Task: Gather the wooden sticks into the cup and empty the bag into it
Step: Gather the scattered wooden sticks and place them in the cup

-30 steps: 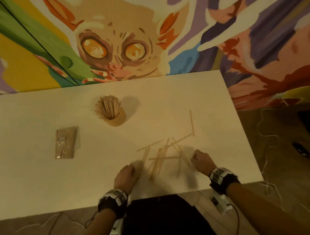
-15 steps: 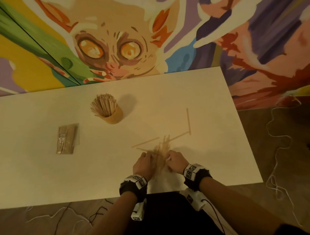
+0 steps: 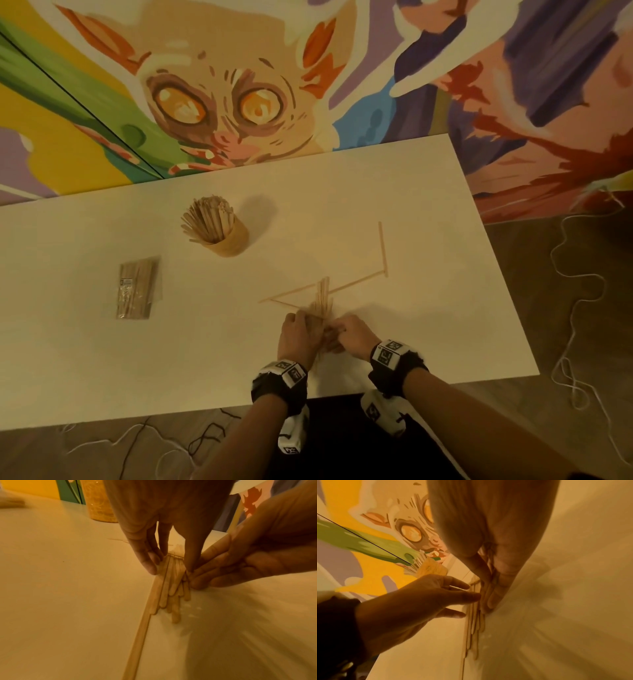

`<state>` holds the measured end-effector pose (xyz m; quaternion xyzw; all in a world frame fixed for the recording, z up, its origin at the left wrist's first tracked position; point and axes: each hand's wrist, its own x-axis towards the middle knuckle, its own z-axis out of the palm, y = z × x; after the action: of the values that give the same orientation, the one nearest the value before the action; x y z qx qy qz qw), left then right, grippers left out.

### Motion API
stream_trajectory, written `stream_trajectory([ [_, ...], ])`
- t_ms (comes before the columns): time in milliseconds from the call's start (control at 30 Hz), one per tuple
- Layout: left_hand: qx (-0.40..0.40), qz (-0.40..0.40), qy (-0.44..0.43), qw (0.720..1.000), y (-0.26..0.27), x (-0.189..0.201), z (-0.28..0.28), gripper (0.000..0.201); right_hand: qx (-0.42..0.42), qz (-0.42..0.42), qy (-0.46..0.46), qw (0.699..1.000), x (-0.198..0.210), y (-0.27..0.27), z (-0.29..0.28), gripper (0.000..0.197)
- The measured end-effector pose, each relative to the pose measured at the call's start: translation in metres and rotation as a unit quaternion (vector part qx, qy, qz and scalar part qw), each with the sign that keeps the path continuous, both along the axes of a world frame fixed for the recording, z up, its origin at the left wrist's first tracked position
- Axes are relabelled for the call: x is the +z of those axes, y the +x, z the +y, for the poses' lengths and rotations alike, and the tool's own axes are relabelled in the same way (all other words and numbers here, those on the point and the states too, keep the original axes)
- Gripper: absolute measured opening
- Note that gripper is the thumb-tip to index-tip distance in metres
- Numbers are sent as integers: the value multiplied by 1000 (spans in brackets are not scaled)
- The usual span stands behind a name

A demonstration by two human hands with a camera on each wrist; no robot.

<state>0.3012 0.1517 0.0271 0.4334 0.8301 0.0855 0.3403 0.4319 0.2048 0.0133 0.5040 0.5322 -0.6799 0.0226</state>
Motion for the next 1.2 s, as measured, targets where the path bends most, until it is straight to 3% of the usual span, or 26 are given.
stream_trajectory([
  [167, -43, 29, -26, 998, -16, 5, -18, 47, -20, -50, -6, 999, -6, 18, 7, 22],
  [267, -53, 34, -122, 991, -36, -2, -38, 30, -5, -44, -61, 997, -9, 30, 8, 18],
  [433, -60, 2, -192, 980, -52, -5, -48, 16, 20, -42, -78, 996, -11, 33, 5, 18],
  [533, -63, -54, -211, 974, -65, -8, -44, 27, 18, -41, -80, 996, -13, 33, 5, 19],
  [733, -49, -12, -176, 983, -81, -2, -8, 32, -7, -13, -103, 995, -14, 30, 7, 26],
  [900, -101, 49, -118, 987, -39, 10, 21, 30, -29, -9, -115, 993, -16, 36, 5, 26],
  [1067, -116, 70, -115, 984, 7, 3, 24, 65, -39, -7, -95, 995, -12, 37, 2, 28],
  [1200, -158, 88, -88, 980, 16, 6, 26, 40, -43, 5, -85, 995, -14, 42, 1, 27],
])
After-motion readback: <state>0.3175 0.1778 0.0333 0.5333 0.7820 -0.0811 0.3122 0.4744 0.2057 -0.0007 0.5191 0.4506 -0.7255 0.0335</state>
